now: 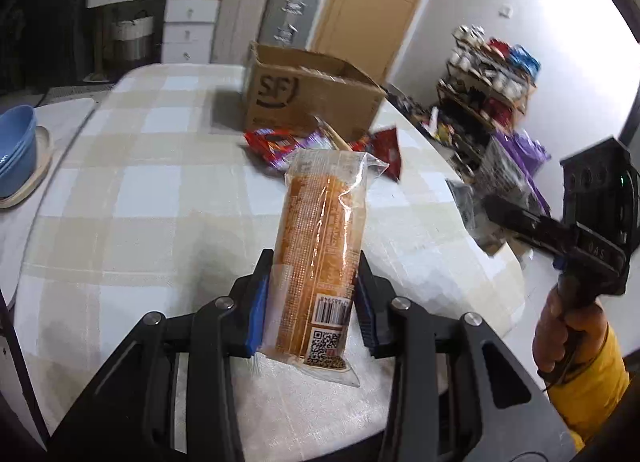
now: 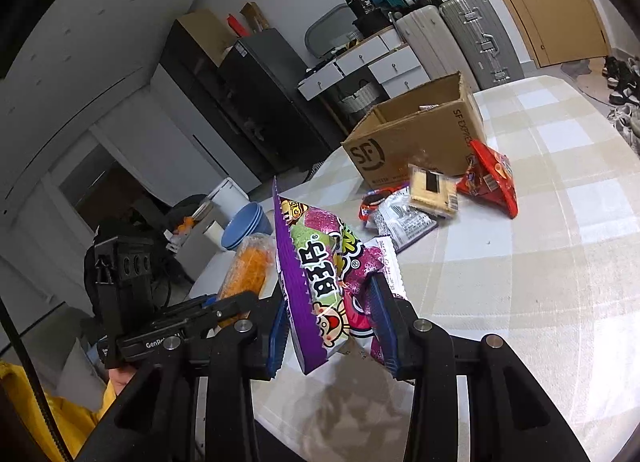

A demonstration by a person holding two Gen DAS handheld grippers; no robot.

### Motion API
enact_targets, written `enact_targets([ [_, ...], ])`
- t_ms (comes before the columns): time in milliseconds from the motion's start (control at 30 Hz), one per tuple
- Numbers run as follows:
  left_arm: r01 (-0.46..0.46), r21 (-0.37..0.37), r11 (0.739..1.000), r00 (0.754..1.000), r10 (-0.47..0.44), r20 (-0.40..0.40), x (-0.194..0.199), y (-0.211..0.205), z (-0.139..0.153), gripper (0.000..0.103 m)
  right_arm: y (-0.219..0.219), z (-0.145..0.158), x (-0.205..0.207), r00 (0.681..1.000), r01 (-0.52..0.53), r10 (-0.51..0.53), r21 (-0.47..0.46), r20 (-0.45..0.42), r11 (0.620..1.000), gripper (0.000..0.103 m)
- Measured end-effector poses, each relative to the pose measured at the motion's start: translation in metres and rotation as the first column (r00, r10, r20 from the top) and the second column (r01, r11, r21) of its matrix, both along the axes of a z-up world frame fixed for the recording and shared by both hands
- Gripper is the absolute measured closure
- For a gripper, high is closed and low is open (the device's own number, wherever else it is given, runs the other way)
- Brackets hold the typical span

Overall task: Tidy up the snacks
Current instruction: 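Lift the bread roll and candy bag and carry both over the box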

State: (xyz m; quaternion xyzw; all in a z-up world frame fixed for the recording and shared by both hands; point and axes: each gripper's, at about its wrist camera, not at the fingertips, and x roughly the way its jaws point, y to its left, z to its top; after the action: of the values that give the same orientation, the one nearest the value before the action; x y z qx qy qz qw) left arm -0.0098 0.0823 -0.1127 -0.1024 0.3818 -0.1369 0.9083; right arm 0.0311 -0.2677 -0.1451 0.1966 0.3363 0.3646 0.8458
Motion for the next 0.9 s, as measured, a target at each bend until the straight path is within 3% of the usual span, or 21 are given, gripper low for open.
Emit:
enact_targets([
  [400, -0.028, 0.015, 0.999, 0.998, 0.027, 0.053, 0.040, 0.010, 0.044, 0.069, -0.002, 0.071, 0.044, 0.992, -0.026, 0.023, 0.020, 0.125, 0.999, 0.065],
  [667, -0.057, 0.053, 0.997, 0.993, 0.051, 0.107, 0.105, 0.014, 0.093, 0.069, 0.002, 0.115, 0.099, 0.984, -0.037, 0.034, 0.012, 0.177, 0.999, 0.065],
  [900, -0.055, 0.095, 0.994, 0.989, 0.041, 0.146, 0.168, 0.002, 0.127, 0.069, 0.013, 0.133, 0.146, 0.981, -0.038, 0.040, -0.017, 0.190, 0.999, 0.065],
])
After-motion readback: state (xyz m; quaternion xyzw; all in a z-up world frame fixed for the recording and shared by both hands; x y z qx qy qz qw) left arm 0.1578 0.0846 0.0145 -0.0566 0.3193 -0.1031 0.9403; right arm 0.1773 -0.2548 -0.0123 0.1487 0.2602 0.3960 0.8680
